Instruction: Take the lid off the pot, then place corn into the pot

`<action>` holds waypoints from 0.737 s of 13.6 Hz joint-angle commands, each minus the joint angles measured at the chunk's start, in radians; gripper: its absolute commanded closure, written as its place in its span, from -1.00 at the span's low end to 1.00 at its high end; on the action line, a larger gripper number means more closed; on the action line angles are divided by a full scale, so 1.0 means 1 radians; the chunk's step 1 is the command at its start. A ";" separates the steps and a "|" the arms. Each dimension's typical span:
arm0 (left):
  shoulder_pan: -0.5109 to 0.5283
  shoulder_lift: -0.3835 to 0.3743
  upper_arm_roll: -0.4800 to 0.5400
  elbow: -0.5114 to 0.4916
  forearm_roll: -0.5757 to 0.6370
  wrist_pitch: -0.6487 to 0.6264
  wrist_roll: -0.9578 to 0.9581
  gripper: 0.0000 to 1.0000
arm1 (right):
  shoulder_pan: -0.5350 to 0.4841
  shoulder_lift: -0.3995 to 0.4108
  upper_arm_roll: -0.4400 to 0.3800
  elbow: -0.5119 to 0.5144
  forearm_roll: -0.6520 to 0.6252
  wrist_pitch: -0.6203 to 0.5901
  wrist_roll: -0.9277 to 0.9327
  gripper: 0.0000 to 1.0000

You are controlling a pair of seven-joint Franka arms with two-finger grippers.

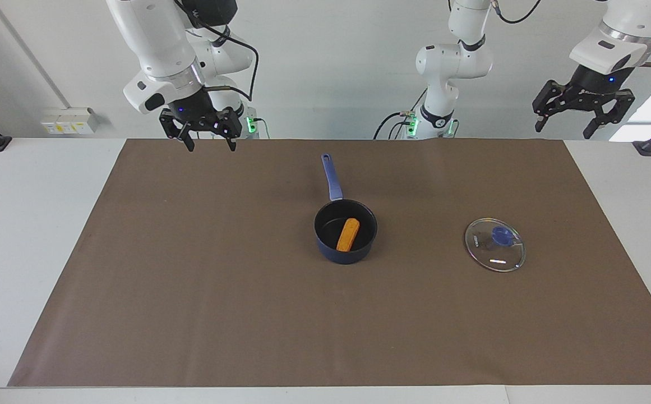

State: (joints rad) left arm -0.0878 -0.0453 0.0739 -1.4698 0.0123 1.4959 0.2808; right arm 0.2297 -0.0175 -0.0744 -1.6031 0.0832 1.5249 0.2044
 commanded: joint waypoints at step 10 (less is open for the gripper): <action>-0.006 -0.028 -0.023 0.002 0.002 -0.025 -0.106 -1.00 | -0.260 -0.049 0.010 -0.097 -0.014 0.024 -0.160 -1.00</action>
State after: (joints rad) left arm -0.0876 -0.0638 0.0477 -1.4696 0.0118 1.4912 0.1903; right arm -0.0158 -0.0718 -0.0769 -1.7148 0.0823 1.5330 0.0614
